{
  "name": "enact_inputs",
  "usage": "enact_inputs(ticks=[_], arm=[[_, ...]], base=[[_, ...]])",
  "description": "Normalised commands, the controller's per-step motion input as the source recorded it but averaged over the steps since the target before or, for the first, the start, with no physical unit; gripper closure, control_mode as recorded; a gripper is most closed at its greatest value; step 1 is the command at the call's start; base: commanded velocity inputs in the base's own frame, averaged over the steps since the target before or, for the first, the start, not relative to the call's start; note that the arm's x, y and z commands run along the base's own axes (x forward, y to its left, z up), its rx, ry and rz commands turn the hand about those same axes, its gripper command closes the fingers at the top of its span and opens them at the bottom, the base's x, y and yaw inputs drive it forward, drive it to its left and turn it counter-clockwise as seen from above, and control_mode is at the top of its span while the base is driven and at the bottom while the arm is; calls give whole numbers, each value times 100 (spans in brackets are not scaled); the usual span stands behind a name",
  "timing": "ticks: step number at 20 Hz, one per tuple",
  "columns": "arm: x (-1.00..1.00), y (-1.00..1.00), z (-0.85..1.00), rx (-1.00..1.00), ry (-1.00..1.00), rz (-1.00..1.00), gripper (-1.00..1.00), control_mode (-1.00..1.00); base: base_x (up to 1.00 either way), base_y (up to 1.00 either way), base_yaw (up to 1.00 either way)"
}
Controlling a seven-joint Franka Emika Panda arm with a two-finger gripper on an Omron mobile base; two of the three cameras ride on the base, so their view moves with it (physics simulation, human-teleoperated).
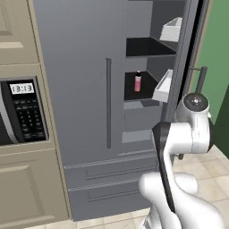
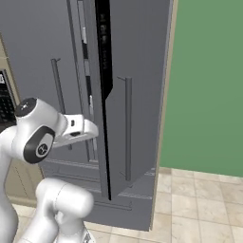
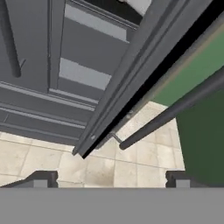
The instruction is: Open the fridge, grab two sodas, and place both sodas inside the bowl with ice on the dining counter.
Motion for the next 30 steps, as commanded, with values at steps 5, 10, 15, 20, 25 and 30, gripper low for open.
enact_inputs(ticks=[5, 10, 15, 20, 25, 30], arm=[[39, 67, 48, -10, -2, 1, -100, -100], [82, 19, 19, -6, 0, 3, -100, -100], [85, 10, 14, -3, 0, 6, -100, -100], [71, 22, 12, -5, 0, 2, -100, -100], [55, 11, 5, -8, 0, 0, -100, -100], [44, -24, 0, -5, 3, -2, -100, -100]], base=[[0, 0, 0], [0, 0, 0], [0, 0, 0], [0, 0, 0], [0, 0, 0], [0, 0, 0]])
